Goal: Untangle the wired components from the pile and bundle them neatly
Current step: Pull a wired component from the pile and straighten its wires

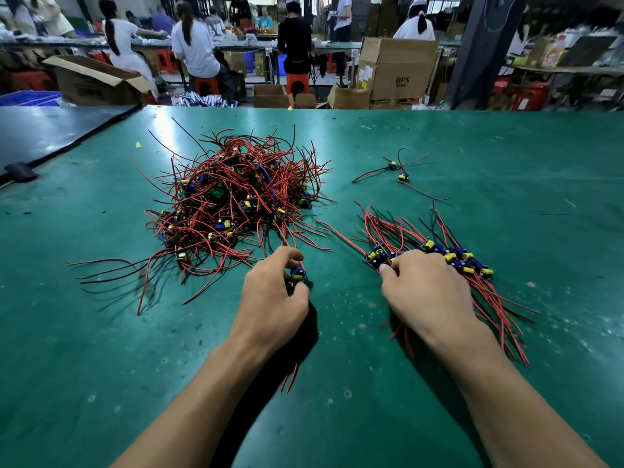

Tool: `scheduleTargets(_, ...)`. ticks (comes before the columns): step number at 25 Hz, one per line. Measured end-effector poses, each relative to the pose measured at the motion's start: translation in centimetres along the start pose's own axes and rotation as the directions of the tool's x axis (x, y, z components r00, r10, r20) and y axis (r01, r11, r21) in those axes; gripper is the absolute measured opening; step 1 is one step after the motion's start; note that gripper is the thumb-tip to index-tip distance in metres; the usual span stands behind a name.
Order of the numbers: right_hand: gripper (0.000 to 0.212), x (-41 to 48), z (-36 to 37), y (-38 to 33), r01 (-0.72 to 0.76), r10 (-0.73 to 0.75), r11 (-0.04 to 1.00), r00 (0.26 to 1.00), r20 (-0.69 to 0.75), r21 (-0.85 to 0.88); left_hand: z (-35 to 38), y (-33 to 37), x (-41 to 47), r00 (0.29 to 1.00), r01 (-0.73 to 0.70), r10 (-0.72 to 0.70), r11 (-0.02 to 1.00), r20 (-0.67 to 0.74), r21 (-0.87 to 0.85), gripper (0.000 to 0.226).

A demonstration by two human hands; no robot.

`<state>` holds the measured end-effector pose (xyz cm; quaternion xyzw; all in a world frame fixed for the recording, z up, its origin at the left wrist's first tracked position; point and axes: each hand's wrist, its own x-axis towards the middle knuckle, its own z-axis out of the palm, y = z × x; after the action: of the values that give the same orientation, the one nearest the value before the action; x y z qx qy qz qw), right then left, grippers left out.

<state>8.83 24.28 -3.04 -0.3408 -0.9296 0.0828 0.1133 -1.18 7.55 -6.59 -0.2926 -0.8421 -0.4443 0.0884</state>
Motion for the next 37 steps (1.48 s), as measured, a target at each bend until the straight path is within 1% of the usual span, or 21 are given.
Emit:
scheduleTargets(3,0.027,0.1,-0.7,0.5,-0.023,0.026,0.999,0.998,0.052,-0.048,0.0,0.2,-0.1,1.0,-0.024,0.024,1.0,0.011,-0.015,0.034)
scheduleTargets(5,0.026,-0.4,-1.0,-0.2,0.035,-0.033,0.998,0.999,0.035,-0.059,0.0,0.3,-0.1,0.999,-0.041,0.042,0.999,0.023,-0.027,0.035)
scheduleTargets(7,0.025,-1.0,-0.8,-1.6,0.17,-0.17,0.985,0.985,-0.043,-0.009,0.0,0.4,-0.2,0.998,-0.053,0.054,0.998,0.031,-0.047,0.035)
scheduleTargets(8,0.024,-1.4,-0.5,-2.3,0.26,-0.258,0.965,0.965,-0.053,0.033,0.1,0.5,-0.2,0.998,-0.056,0.058,0.997,0.034,-0.057,0.036)
scheduleTargets(10,0.024,-2.1,0.4,-3.4,0.405,-0.412,0.905,0.911,0.025,0.129,0.1,0.6,-0.1,0.997,-0.063,0.065,0.996,0.033,-0.07,0.037)
scheduleTargets(11,0.025,-2.3,0.9,-3.8,0.432,-0.446,0.89,0.891,0.083,0.149,0.1,0.5,-0.1,0.997,-0.065,0.068,0.995,0.028,-0.075,0.038)
scheduleTargets(12,0.027,-2.4,1.2,-3.9,0.424,-0.442,0.894,0.888,0.126,0.146,0.1,0.4,-0.1,0.997,-0.067,0.069,0.995,0.024,-0.081,0.038)
scheduleTargets(13,0.03,-2.3,1.5,-3.7,0.386,-0.404,0.912,0.904,0.143,0.134,0.1,0.3,-0.1,0.998,-0.065,0.067,0.994,0.02,-0.088,0.038)
scheduleTargets(16,0.041,-1.4,1.5,-2.4,0.198,-0.204,0.978,0.971,0.121,0.062,0.2,0.3,-0.3,0.998,-0.049,0.051,0.992,0.019,-0.116,0.037)
scheduleTargets(18,0.045,-0.8,1.1,-1.3,0.101,-0.102,0.995,0.989,0.104,0.02,0.2,0.4,-0.3,0.999,-0.044,0.046,0.991,0.02,-0.123,0.036)
scheduleTargets(20,0.043,-0.5,0.9,-0.7,0.052,-0.053,0.999,0.995,0.089,0.008,0.1,0.4,-0.4,0.999,-0.039,0.042,0.989,0.023,-0.141,0.036)
scheduleTargets(23,0.038,-0.9,0.5,-0.6,0.042,-0.039,0.998,0.996,0.082,-0.039,0.2,0.9,-0.5,0.999,-0.025,0.029,0.98,0.019,-0.199,0.036)
scheduleTargets(25,0.033,-1.3,0.5,-1.2,0.083,-0.078,0.995,0.994,0.073,-0.063,0.2,1.2,-0.5,1.0,0.022,-0.017,0.96,0.018,-0.279,0.036)
scheduleTargets(27,0.028,-1.6,0.8,-2.1,0.151,-0.151,0.989,0.987,0.056,0.008,0.2,1.3,-0.4,0.998,0.055,-0.045,0.934,0.037,-0.353,0.037)
scheduleTargets(28,0.025,-1.7,1.0,-2.6,0.185,-0.189,0.977,0.981,0.037,0.103,0.2,1.4,-0.4,0.997,0.065,-0.048,0.922,0.055,-0.38,0.037)
scheduleTargets(30,0.022,-1.6,1.6,-3.5,0.196,-0.207,0.896,0.978,-0.015,0.398,0.3,1.5,-0.4,0.994,0.09,-0.052,0.899,0.1,-0.429,0.038)
scheduleTargets(31,0.021,-1.5,1.8,-3.8,0.147,-0.171,0.822,0.985,-0.008,0.549,0.3,1.6,-0.5,0.991,0.102,-0.052,0.886,0.122,-0.452,0.038)
scheduleTargets(32,0.022,-1.4,2.0,-4.0,0.067,-0.126,0.74,0.991,0.041,0.669,0.4,1.7,-0.6,0.988,0.114,-0.05,0.873,0.146,-0.475,0.039)
scheduleTargets(33,0.022,-1.4,2.2,-4.0,-0.018,-0.102,0.664,0.988,0.114,0.748,0.4,1.8,-0.6,0.985,0.123,-0.044,0.861,0.169,-0.494,0.042)
scheduleTargets(35,0.019,-1.2,2.4,-3.7,-0.146,-0.114,0.527,0.964,0.239,0.838,0.2,1.9,-0.8,0.98,0.11,-0.011,0.862,0.198,-0.495,0.047)
scheduleTargets(37,0.011,-0.9,2.4,-3.3,-0.26,-0.139,0.333,0.937,0.32,0.906,0.1,1.9,-0.9,0.974,0.108,0.008,0.864,0.227,-0.491,0.052)
